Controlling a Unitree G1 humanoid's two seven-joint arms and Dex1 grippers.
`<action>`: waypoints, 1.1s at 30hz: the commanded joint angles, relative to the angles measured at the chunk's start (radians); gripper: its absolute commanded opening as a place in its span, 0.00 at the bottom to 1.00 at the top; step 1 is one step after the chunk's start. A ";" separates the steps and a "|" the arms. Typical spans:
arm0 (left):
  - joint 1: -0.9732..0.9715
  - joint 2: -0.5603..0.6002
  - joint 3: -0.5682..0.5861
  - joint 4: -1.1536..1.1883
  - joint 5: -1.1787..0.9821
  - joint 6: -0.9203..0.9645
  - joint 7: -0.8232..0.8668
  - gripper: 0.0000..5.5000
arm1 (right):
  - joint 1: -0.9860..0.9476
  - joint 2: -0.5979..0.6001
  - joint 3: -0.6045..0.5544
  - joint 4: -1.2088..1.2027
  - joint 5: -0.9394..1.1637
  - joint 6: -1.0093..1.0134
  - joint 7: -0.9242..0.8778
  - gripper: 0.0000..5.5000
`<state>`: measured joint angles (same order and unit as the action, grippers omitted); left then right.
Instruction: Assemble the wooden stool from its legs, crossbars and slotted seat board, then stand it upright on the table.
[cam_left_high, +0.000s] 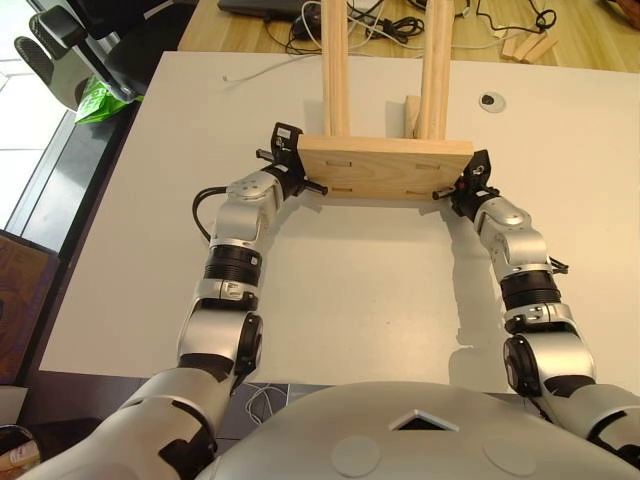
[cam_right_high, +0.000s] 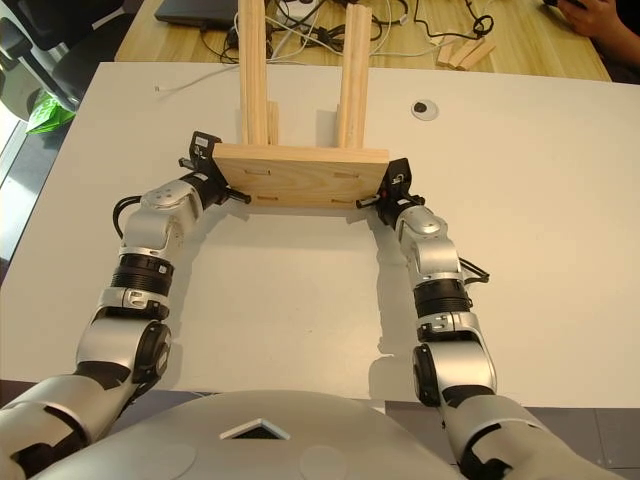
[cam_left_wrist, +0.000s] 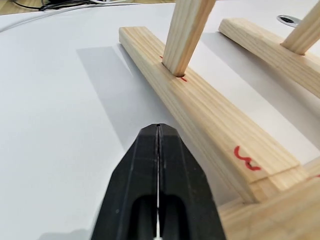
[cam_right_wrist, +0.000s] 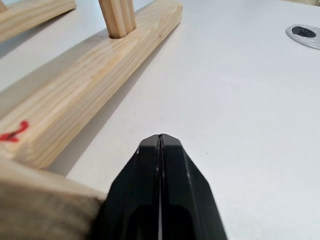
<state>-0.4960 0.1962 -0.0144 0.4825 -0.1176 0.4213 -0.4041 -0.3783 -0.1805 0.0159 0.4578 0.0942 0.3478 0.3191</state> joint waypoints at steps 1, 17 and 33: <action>-0.003 -0.015 -0.010 -0.113 -0.033 0.067 -0.031 0.00 | 0.000 0.030 0.021 -0.107 0.041 0.053 0.054 0.01; 0.021 0.018 0.067 -0.473 -0.121 0.316 -0.008 0.00 | 0.054 -0.047 -0.057 -0.576 0.219 0.371 0.132 0.01; -0.038 0.022 0.132 -0.715 -0.241 0.548 0.021 0.00 | -0.011 -0.053 -0.140 -0.746 0.386 0.585 0.106 0.01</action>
<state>-0.4640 0.2532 0.1299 -0.1736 -0.2921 0.9336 -0.3719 -0.3241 -0.2620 -0.1254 -0.2351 0.4058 0.8896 0.4200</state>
